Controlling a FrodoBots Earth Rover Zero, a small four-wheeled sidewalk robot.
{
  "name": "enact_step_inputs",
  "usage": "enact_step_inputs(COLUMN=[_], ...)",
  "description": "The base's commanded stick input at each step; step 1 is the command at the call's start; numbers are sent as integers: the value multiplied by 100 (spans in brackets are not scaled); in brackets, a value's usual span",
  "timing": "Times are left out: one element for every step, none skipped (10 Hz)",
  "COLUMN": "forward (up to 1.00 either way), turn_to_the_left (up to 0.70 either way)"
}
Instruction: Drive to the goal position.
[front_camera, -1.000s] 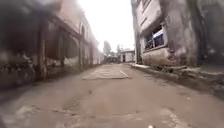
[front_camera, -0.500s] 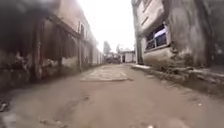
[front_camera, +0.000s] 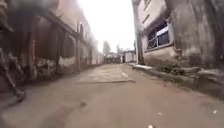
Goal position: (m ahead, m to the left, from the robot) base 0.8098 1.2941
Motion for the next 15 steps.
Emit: enact_step_inputs(forward=[50, 50, 50, 50, 50, 50, 50, 50, 50, 50, 50, 50, 50, 50, 50], turn_to_the_left=[0, 0, 0, 0, 0, 0, 0, 0, 0, 0, 0, 0, 0, 0, 0])
